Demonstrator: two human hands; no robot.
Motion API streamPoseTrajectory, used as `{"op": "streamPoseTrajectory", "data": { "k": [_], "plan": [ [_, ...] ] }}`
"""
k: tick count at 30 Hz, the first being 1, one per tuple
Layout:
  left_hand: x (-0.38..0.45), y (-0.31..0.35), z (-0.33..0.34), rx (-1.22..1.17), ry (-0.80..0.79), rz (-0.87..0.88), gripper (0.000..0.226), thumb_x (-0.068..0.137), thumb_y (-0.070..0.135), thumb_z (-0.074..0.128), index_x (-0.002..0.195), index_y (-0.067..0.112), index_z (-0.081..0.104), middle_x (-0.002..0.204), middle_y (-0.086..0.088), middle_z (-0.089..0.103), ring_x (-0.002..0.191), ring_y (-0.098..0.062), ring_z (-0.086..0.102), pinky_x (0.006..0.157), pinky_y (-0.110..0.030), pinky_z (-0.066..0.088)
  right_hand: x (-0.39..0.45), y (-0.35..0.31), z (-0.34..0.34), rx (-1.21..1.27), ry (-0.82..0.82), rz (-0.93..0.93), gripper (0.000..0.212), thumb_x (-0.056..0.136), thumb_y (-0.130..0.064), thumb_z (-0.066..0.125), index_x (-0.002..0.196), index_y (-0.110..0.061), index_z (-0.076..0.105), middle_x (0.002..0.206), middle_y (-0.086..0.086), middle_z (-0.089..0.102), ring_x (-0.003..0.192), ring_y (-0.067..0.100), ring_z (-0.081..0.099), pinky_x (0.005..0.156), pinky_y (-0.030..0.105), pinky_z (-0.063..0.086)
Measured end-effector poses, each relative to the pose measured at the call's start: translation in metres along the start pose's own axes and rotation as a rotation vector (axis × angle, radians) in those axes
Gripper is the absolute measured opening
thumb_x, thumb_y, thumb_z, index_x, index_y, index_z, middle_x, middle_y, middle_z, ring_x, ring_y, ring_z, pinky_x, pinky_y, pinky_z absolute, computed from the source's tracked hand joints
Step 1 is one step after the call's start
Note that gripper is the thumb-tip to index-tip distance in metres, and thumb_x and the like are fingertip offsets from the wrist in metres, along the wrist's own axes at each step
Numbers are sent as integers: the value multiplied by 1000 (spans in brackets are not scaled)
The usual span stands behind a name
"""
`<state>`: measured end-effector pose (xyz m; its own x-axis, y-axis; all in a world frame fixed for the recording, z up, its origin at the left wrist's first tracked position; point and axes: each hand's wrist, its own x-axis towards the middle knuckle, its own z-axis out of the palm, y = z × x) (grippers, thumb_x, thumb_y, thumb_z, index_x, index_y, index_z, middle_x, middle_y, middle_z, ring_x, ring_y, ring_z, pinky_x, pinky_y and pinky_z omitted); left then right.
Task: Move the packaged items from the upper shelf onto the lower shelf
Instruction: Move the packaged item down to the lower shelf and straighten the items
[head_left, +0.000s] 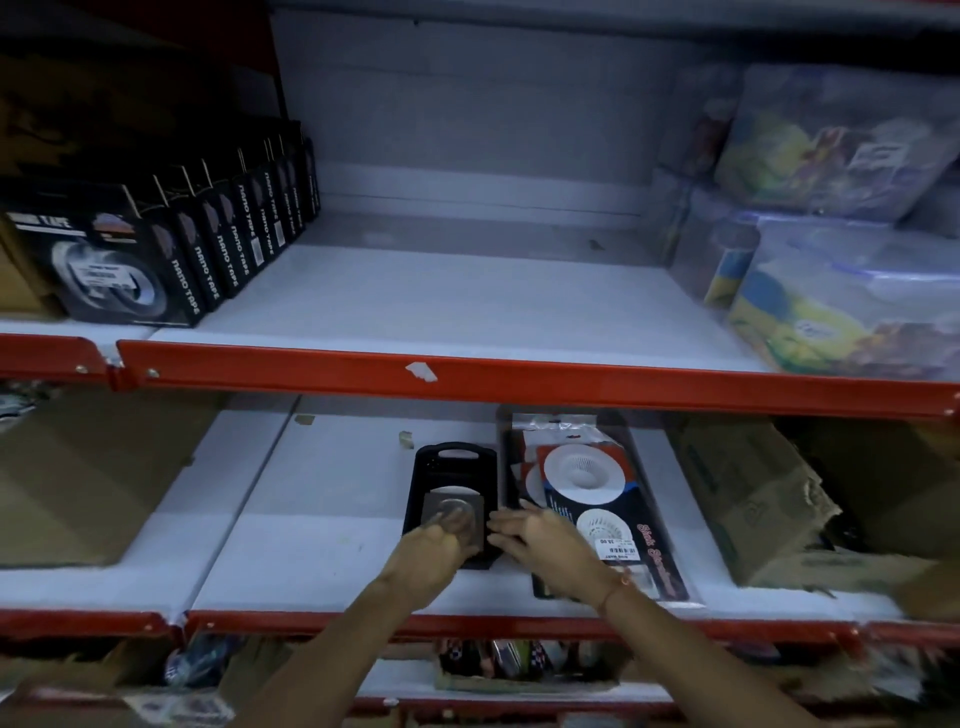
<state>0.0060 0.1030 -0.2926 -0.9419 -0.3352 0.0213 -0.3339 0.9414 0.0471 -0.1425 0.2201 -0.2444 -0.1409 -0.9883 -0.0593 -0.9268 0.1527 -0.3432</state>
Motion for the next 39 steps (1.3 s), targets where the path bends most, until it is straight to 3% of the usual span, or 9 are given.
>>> {"op": "streamPoseTrajectory", "data": {
  "k": [2, 4, 8, 13, 18, 24, 29, 35, 39],
  "plan": [
    [-9, 25, -16, -79, 116, 51, 42, 92, 46, 48, 120, 19, 65, 132, 4, 60, 123, -3, 54, 96, -15, 45, -27, 7, -16, 34, 43, 23, 52, 92, -45, 49, 135, -16, 52, 145, -2, 47, 135, 10, 40, 114, 21, 23],
    [-10, 48, -22, -184, 51, 81, 61, 97, 46, 34, 146, 12, 30, 156, 2, 21, 145, -8, 19, 115, -18, 15, -52, 17, -29, 69, 17, 83, 80, 77, -64, 53, 141, -19, 43, 151, -4, 38, 139, 8, 33, 114, 21, 23],
    [-12, 86, -29, -161, -35, 174, 85, 86, 61, 33, 151, 13, 3, 160, 0, -3, 147, -10, -4, 113, -20, -4, -94, 39, -37, -131, -166, 118, 105, 67, -54, 74, 150, -16, 22, 159, -4, 17, 146, 11, 17, 116, 22, 16],
    [5, 108, -32, 25, -29, 183, 62, 100, 25, 38, 150, 6, 7, 160, -11, 2, 148, -19, 3, 120, -30, 3, -105, 50, -33, -445, -154, 94, 77, 82, -12, 59, 149, -19, 22, 160, 0, 13, 139, 22, 35, 109, 36, 36],
    [37, 90, -39, 86, -49, 187, 52, 100, 13, 36, 148, 4, 18, 158, -13, 18, 146, -20, 19, 114, -38, 30, -73, 67, -47, -508, -145, 87, 60, 86, -23, 57, 142, -18, 37, 151, 4, 33, 122, 32, 52, 96, 45, 48],
    [69, 65, -38, 154, -158, 178, 73, 84, -14, 46, 148, 2, 15, 158, -15, 15, 141, -27, 31, 103, -46, 43, -33, 88, -47, -505, -157, 52, 59, 89, -28, 56, 143, -20, 35, 155, 1, 30, 127, 26, 50, 96, 44, 49],
    [76, 56, -21, 76, -214, 120, 53, 100, 19, 39, 149, 8, 20, 159, -8, 17, 142, -20, 28, 109, -39, 34, -26, 98, -28, -394, -218, 31, 55, 90, -35, 55, 140, -18, 42, 150, 0, 38, 128, 26, 48, 99, 43, 47],
    [74, 47, -3, 182, -86, 113, 58, 96, 10, 38, 148, 2, 14, 158, -13, 18, 145, -20, 20, 118, -58, 8, -22, 104, -12, -221, 22, 60, 52, 91, -45, 31, 132, -22, 52, 138, 0, 54, 129, 21, 47, 102, 45, 45],
    [62, 50, -5, 87, 24, 88, 51, 99, 15, 28, 147, 2, 18, 158, -12, 19, 147, -21, 15, 121, -35, 5, -18, 99, -6, -190, -48, 84, 46, 96, -33, 42, 141, -20, 43, 153, 0, 34, 142, 19, 28, 113, 40, 33]
  ]
}}
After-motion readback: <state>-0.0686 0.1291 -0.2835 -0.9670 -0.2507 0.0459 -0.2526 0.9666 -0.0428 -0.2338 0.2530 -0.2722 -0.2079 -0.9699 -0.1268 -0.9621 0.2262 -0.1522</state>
